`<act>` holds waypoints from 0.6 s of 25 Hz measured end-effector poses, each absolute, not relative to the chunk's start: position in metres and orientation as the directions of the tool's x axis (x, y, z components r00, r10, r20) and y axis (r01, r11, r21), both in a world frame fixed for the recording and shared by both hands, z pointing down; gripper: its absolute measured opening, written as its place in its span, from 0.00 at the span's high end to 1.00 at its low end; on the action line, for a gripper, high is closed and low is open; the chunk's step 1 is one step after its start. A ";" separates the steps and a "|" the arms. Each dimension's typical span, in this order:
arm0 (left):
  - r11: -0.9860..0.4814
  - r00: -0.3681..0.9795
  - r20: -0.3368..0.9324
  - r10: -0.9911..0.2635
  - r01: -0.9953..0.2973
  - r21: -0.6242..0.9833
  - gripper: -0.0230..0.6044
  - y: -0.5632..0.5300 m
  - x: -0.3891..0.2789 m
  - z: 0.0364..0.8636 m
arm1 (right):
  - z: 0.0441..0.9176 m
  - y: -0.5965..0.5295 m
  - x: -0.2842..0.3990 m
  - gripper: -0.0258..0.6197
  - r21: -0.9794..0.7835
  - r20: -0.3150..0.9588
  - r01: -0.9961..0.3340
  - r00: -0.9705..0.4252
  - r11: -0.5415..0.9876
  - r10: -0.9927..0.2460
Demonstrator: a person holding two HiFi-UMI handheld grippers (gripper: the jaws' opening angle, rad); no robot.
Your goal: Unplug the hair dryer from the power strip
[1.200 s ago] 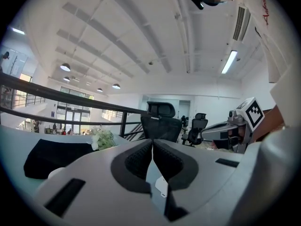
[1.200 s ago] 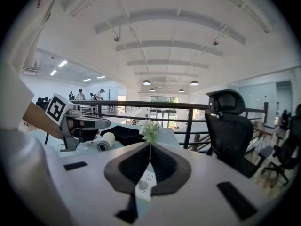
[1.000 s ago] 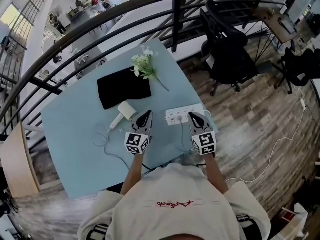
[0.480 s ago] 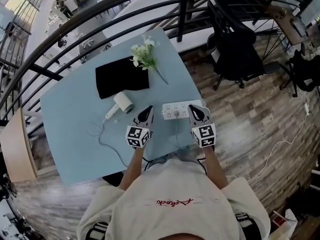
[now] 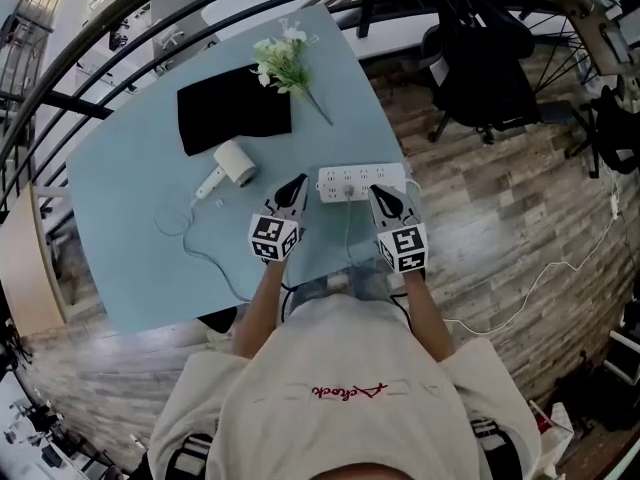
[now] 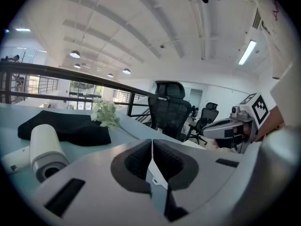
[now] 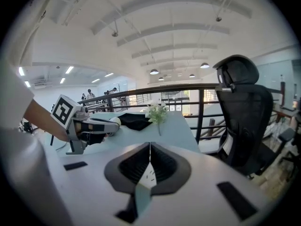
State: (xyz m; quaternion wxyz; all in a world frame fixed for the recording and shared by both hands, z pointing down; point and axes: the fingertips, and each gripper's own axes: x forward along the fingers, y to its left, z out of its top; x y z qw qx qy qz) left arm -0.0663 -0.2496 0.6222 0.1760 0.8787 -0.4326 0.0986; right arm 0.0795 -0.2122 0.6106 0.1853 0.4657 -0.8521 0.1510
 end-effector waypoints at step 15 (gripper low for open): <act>-0.654 0.684 0.392 -0.615 -0.721 0.231 0.88 -0.233 -0.026 0.670 | 0.648 -0.192 0.073 0.93 -0.131 0.510 -0.817 -0.541 0.561 -0.669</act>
